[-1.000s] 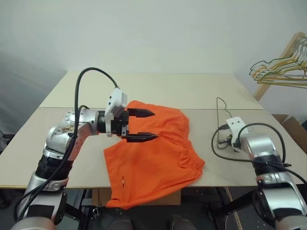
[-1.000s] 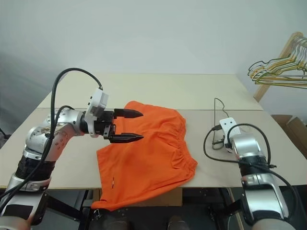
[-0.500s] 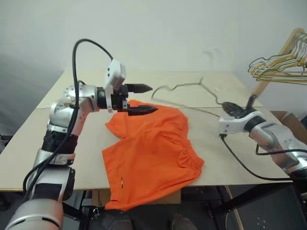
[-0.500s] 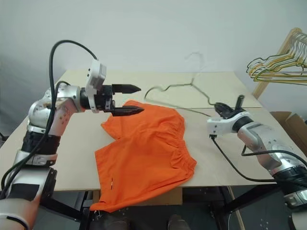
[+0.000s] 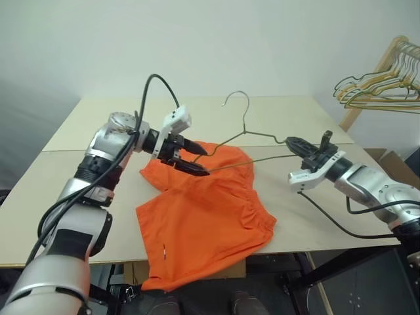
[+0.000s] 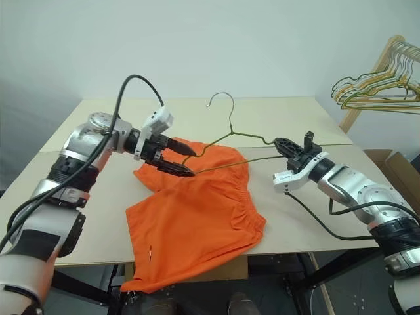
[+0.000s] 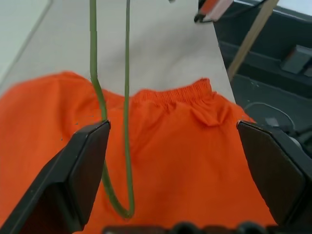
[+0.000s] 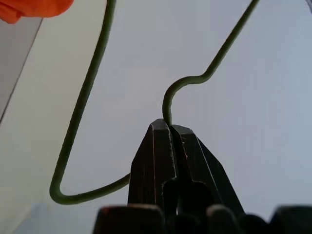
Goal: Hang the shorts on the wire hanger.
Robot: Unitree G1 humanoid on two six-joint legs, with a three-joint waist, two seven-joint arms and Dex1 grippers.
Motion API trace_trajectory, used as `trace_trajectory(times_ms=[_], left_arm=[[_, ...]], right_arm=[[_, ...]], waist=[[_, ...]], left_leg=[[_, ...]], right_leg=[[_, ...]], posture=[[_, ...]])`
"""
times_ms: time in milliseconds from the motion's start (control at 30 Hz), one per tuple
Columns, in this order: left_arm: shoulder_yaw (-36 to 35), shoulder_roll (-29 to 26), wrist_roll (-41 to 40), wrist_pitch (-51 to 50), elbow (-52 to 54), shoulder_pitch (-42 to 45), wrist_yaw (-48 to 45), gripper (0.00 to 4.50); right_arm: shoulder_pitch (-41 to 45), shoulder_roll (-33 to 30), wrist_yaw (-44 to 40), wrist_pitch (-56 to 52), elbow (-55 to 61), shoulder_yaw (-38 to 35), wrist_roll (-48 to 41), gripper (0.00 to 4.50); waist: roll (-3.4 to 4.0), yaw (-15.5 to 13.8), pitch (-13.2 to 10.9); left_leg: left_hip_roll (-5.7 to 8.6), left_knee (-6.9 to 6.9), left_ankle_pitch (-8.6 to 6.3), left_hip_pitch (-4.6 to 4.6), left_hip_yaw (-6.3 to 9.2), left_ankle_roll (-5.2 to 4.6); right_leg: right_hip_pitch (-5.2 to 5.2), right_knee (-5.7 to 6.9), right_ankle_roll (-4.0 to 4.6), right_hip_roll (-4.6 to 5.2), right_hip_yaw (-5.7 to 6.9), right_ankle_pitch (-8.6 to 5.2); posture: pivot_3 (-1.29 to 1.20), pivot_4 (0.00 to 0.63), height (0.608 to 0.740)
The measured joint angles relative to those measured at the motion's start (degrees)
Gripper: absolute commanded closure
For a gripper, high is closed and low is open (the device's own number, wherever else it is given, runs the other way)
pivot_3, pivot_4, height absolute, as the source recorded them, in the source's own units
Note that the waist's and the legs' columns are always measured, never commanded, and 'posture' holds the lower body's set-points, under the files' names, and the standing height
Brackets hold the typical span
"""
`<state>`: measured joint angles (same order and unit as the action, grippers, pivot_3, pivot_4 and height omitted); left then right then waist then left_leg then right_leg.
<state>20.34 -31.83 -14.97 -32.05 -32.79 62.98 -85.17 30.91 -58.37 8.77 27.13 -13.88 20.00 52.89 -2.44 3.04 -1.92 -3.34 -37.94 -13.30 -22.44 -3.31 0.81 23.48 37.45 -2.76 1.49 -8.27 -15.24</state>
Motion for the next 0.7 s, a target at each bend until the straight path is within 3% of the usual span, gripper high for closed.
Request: trace_trajectory(times_ms=[300,500,700], left_arm=[[0.7,4.7,4.9,1.0,-5.7,2.2,0.1,0.00],[-3.4,4.3,3.4,0.5,-7.1,2.5,-2.5,0.00],[-1.4,2.3,7.0,2.2,-6.1,1.8,-3.5,0.00]], right_arm=[[0.0,1.0,0.1,0.3,2.1,-1.9,0.3,4.48],[-0.1,1.2,0.1,0.3,2.1,-2.9,0.3,4.48],[0.0,1.8,0.1,0.7,2.1,-2.9,0.3,4.48]], waist=[[0.00,1.3,0.0],[0.00,1.6,0.0],[0.00,1.9,0.0]], left_leg=[[0.10,0.00,-0.01,-0.01,0.06,-0.01],[0.14,0.00,0.00,0.04,0.08,-0.02],[0.29,0.00,0.00,0.12,0.13,-0.02]], right_leg=[[-0.01,0.03,0.00,0.10,-0.03,0.00],[-0.03,0.12,-0.01,0.10,-0.03,-0.01],[-0.17,0.11,-0.09,0.26,-0.03,-0.06]], posture=[[0.01,0.000,0.740],[0.02,0.000,0.740],[0.03,0.000,0.740]])
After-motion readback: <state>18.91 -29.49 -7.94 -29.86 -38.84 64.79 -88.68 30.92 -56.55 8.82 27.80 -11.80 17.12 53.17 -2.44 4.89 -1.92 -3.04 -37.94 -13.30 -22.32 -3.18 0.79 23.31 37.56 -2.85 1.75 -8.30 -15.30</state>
